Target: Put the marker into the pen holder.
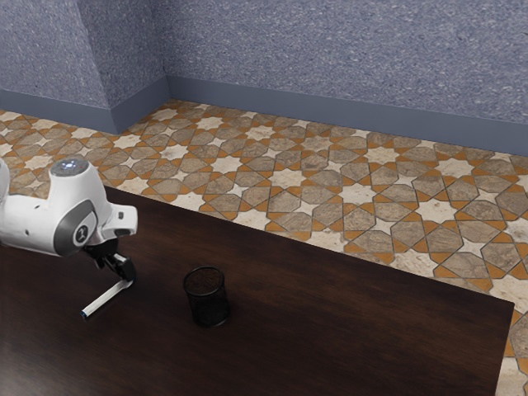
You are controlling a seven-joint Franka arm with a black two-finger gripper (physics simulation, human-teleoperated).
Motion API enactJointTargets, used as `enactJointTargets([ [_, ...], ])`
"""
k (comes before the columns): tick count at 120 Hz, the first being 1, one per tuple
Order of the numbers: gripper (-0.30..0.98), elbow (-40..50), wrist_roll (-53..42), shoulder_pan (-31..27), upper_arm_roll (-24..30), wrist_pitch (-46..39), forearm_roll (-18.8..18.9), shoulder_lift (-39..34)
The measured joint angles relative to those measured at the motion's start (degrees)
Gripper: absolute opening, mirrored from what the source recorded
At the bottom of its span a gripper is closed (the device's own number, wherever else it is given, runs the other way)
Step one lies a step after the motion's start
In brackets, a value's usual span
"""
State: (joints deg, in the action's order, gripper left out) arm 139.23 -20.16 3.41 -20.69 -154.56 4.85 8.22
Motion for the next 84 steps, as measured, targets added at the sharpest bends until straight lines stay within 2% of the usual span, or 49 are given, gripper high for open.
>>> enactJointTargets([
  [30, 0.69, 0.4, -6.0, 0.0, 0.7, 0.1, -6.2, 0.9],
  [84, 0.61, 0.3, -12.2, 0.0, 0.7, 0.7, -8.7, 1.9],
])
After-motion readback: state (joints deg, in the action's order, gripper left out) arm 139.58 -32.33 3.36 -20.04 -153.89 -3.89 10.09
